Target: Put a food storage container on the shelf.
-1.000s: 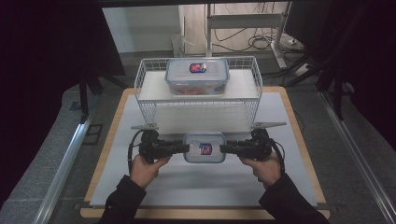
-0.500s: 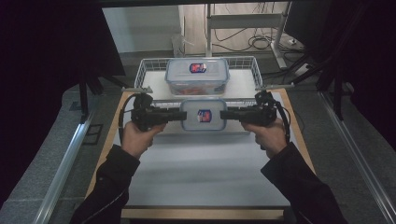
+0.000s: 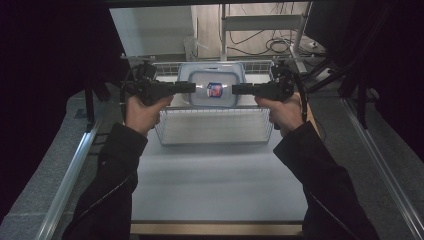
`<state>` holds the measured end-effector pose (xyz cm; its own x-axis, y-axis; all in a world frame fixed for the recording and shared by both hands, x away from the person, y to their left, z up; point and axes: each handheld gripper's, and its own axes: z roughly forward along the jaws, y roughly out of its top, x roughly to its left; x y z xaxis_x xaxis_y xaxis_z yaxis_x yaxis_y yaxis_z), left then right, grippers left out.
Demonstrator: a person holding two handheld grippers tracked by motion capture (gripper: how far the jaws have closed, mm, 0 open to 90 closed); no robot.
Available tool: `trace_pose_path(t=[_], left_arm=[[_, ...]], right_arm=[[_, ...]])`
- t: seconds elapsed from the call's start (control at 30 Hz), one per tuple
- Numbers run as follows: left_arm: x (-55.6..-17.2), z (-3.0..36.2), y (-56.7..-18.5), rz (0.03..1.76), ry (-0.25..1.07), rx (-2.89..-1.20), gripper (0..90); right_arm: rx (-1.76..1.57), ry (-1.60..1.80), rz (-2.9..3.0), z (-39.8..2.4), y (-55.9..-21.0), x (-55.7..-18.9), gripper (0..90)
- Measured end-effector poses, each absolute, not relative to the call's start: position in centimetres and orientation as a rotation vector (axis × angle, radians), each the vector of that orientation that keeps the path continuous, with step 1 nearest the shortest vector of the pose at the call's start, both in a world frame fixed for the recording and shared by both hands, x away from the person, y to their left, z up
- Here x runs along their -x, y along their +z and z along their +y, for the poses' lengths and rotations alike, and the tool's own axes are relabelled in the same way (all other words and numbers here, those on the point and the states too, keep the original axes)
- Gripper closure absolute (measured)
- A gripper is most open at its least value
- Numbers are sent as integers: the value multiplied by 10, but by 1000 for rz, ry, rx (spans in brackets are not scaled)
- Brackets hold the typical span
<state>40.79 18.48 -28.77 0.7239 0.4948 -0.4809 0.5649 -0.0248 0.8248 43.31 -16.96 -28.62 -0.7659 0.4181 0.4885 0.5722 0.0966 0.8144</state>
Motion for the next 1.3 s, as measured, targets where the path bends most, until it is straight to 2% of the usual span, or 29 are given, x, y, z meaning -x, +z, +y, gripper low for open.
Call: trace_pose_path(t=[0.5, 0.93, 1.3], left_arm=[[-441, 187, -277, 909, -89, -1606, 576], [-452, 191, -284, 944, -104, -1576, 573], [-454, 189, -285, 941, -55, -1584, 555]], right_arm=[[1065, -1774, -2215, -164, -263, -468, 575], [1100, -1755, -2163, -159, -269, -487, 574], [1119, -1791, -2152, -159, -270, -492, 557]])
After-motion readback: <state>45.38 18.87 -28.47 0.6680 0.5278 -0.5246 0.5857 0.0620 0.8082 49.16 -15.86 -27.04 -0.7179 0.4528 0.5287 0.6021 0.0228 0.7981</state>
